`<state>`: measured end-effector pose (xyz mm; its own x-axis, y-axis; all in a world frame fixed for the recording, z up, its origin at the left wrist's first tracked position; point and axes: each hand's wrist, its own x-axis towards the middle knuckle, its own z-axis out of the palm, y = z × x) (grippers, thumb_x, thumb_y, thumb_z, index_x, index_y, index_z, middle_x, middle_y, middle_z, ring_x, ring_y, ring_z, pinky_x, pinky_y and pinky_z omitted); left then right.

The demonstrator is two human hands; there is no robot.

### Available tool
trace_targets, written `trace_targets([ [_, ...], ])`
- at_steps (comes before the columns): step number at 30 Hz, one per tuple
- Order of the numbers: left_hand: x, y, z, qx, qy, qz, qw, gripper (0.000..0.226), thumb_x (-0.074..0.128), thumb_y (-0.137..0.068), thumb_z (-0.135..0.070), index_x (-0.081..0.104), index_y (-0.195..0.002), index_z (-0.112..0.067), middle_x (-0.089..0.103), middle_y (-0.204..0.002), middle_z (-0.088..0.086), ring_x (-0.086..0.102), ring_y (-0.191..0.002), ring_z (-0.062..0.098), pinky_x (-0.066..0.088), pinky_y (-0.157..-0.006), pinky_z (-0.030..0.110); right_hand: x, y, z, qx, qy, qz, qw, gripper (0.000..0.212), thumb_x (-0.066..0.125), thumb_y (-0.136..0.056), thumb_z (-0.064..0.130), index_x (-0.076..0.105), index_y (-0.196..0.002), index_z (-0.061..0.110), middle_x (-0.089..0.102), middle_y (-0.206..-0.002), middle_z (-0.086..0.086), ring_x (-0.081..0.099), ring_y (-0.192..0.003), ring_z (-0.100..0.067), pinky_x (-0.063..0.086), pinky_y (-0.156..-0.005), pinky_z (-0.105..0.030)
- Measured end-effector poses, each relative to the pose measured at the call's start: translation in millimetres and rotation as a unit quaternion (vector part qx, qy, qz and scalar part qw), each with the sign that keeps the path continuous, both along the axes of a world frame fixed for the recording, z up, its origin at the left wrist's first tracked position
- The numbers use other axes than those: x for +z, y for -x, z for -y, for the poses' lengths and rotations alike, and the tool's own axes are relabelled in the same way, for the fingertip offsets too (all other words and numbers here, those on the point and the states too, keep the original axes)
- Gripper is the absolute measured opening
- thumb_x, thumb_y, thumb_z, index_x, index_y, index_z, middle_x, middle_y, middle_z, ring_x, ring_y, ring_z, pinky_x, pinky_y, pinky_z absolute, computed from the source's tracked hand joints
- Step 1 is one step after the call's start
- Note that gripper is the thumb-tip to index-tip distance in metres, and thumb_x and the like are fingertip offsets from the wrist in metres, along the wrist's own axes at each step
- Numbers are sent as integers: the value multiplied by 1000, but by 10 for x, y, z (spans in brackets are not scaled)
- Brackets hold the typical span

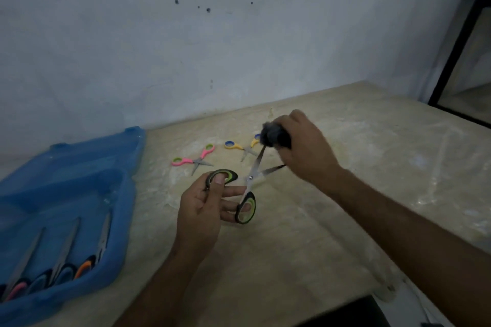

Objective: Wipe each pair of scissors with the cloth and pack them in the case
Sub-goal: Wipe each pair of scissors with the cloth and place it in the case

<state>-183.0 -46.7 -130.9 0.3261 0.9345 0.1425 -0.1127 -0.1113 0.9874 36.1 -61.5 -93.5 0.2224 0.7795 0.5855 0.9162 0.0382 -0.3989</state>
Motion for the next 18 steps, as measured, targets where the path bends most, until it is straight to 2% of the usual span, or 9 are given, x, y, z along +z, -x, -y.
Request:
trace_targets([
  [3,6,-8,-90,34,63,49,996,27,45,-107,-25,66,-112,-10,79,-93,15,77,-68,32,63,-55,40,55,-7,138,-45,-62,-79,994,26,68,-90,20,63,-114,11,60,-106,-8,60,-91,-27,46,-75,-33],
  [6,4,-1,-180,57,160,114,979,27,48,-105,-30,67,-114,-13,79,-101,14,78,-75,29,64,-66,41,-7,218,358,-2,-24,-199,980,13,69,-92,28,64,-102,21,66,-90,6,59,-79,-10,43,-65,-18],
  [7,4,1,-190,54,179,125,974,28,49,-105,-30,66,-116,-12,79,-104,14,78,-78,29,64,-71,43,-48,300,418,18,3,-207,978,10,70,-91,29,63,-93,22,64,-83,7,57,-73,-7,42,-62,-16],
  [9,15,3,-183,48,185,125,974,28,49,-105,-30,66,-117,-12,78,-106,13,78,-80,28,63,-73,43,-108,420,470,55,18,-199,978,17,71,-91,30,60,-82,20,60,-76,3,54,-69,-7,40,-60,-24],
  [11,25,1,-160,47,152,93,983,27,48,-105,-30,67,-114,-13,79,-103,11,78,-76,28,64,-67,41,-48,461,440,76,-15,-179,981,15,72,-91,30,63,-88,18,62,-81,1,55,-74,-10,44,-66,-29],
  [13,34,-3,-120,40,106,50,992,28,47,-106,-29,68,-114,-11,79,-100,11,77,-71,32,63,-62,44,71,454,358,113,-36,-106,987,20,71,-91,32,65,-103,18,63,-95,0,59,-86,-15,48,-74,-31],
  [16,58,5,-46,11,55,36,998,28,44,-107,-24,65,-112,-6,79,-97,14,75,-65,35,62,-55,42,95,351,167,147,18,50,988,30,71,-88,29,62,-114,18,58,-108,-2,62,-93,-24,53,-72,-41],
  [18,80,29,-18,-4,30,31,999,26,43,-106,-19,64,-109,-2,78,-95,17,74,-58,31,59,-47,35,84,170,30,101,38,81,991,32,70,-85,23,61,-115,16,57,-112,-6,63,-95,-31,53,-71,-42],
])
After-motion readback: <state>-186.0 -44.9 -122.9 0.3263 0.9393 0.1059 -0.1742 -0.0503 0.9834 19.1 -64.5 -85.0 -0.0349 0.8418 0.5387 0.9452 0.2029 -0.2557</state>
